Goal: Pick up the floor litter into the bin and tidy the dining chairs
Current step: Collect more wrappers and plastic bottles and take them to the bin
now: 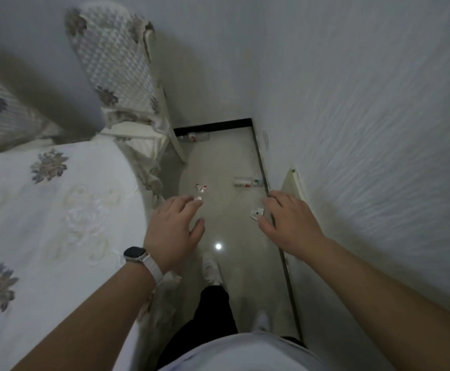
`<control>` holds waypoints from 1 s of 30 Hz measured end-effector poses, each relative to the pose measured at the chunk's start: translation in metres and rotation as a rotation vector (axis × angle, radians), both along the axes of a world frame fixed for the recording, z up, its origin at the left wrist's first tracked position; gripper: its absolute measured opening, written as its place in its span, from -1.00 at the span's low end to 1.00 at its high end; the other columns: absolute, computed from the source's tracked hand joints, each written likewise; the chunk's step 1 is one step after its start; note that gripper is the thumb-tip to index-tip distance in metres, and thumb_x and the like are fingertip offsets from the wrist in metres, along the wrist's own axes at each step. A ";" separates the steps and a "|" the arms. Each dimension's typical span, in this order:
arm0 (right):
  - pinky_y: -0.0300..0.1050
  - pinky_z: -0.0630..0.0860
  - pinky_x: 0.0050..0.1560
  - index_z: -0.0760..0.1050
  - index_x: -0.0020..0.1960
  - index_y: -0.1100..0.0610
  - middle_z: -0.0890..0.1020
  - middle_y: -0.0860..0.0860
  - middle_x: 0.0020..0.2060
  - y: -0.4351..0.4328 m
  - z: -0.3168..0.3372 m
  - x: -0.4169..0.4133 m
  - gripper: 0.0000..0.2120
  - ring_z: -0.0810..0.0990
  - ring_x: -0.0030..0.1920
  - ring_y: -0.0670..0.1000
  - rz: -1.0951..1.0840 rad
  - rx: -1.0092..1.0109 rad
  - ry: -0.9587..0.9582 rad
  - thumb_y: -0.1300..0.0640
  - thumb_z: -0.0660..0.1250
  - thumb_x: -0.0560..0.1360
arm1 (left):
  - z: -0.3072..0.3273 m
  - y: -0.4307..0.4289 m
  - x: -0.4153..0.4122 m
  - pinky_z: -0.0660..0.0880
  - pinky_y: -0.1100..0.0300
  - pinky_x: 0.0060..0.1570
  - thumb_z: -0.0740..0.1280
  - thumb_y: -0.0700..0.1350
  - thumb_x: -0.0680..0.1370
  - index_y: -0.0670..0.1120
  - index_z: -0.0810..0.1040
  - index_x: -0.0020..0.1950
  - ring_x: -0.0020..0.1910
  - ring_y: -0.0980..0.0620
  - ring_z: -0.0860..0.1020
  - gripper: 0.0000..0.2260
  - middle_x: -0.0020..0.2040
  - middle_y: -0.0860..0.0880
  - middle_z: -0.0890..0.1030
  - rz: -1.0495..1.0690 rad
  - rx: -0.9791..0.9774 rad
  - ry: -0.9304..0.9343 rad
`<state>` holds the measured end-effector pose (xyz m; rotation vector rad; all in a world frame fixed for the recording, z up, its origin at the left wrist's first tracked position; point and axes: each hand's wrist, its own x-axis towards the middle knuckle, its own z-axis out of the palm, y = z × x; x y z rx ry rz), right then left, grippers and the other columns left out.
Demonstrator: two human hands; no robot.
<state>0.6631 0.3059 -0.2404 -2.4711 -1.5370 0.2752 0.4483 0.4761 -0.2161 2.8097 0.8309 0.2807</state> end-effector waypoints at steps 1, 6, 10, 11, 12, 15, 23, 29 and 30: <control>0.09 0.48 0.12 0.53 0.26 0.15 0.55 0.13 0.25 0.012 -0.004 0.009 -0.47 0.54 0.18 0.19 -0.001 -0.009 -0.010 -0.17 0.11 0.50 | -0.009 0.013 0.010 0.54 -0.06 0.04 0.22 0.05 0.50 -0.13 0.62 0.17 0.06 -0.20 0.58 -0.62 0.14 -0.14 0.62 -0.004 -0.013 -0.005; 0.07 0.51 0.08 0.56 0.22 0.15 0.59 0.13 0.19 0.067 -0.010 0.049 -0.52 0.57 0.14 0.18 -0.033 -0.093 -0.085 -0.13 0.20 0.47 | -0.054 0.081 0.070 0.54 -0.04 0.02 0.22 0.07 0.48 -0.08 0.61 0.20 0.07 -0.19 0.60 -0.61 0.15 -0.10 0.63 -0.056 -0.096 -0.015; 0.05 0.53 0.05 0.57 0.16 0.14 0.60 0.10 0.15 0.107 -0.016 0.078 -0.56 0.58 0.11 0.16 -0.035 -0.135 -0.080 -0.13 0.21 0.47 | -0.083 0.142 0.110 0.52 -0.06 0.02 0.20 0.07 0.48 -0.09 0.61 0.20 0.09 -0.20 0.59 -0.59 0.15 -0.12 0.63 -0.038 -0.127 -0.023; 0.05 0.52 0.06 0.57 0.16 0.13 0.60 0.10 0.15 0.117 -0.019 0.085 -0.57 0.58 0.11 0.16 -0.037 -0.140 -0.073 -0.13 0.21 0.48 | -0.089 0.155 0.118 0.51 -0.06 0.03 0.20 0.08 0.48 -0.10 0.61 0.20 0.09 -0.21 0.59 -0.58 0.15 -0.12 0.63 -0.044 -0.135 -0.011; 0.05 0.52 0.05 0.57 0.16 0.14 0.59 0.10 0.16 0.126 -0.023 0.093 -0.57 0.57 0.11 0.16 -0.040 -0.144 -0.060 -0.13 0.20 0.48 | -0.096 0.167 0.126 0.50 -0.06 0.03 0.19 0.08 0.48 -0.09 0.61 0.20 0.09 -0.21 0.58 -0.58 0.15 -0.12 0.62 -0.052 -0.149 0.006; 0.07 0.55 0.00 0.58 0.14 0.19 0.60 0.14 0.14 0.158 -0.047 0.118 -0.55 0.58 0.07 0.19 -0.086 -0.107 -0.022 -0.11 0.19 0.48 | -0.125 0.198 0.146 0.49 -0.06 0.06 0.19 0.09 0.48 -0.07 0.60 0.22 0.13 -0.20 0.57 -0.58 0.19 -0.10 0.62 -0.009 -0.179 0.033; 0.06 0.54 0.00 0.55 0.22 0.21 0.58 0.14 0.17 0.221 -0.226 0.179 -0.54 0.56 0.07 0.19 -0.035 -0.133 0.169 -0.08 0.21 0.50 | -0.273 0.247 0.198 0.49 -0.08 0.05 0.13 0.12 0.45 -0.10 0.62 0.18 0.09 -0.24 0.57 -0.52 0.18 -0.15 0.62 0.119 -0.232 0.154; 0.10 0.55 0.02 0.56 0.20 0.23 0.59 0.16 0.12 0.233 -0.388 0.214 -0.57 0.56 0.07 0.22 -0.086 -0.180 0.276 -0.03 0.25 0.48 | -0.430 0.268 0.212 0.50 -0.10 0.07 0.15 0.13 0.47 -0.12 0.63 0.18 0.10 -0.25 0.58 -0.52 0.17 -0.17 0.62 0.162 -0.281 0.236; 0.11 0.55 0.01 0.56 0.19 0.23 0.59 0.17 0.10 0.234 -0.415 0.219 -0.57 0.56 0.05 0.23 -0.082 -0.193 0.284 -0.03 0.25 0.47 | -0.458 0.272 0.212 0.52 -0.10 0.06 0.16 0.13 0.48 -0.13 0.63 0.17 0.08 -0.26 0.58 -0.53 0.16 -0.18 0.63 0.150 -0.276 0.242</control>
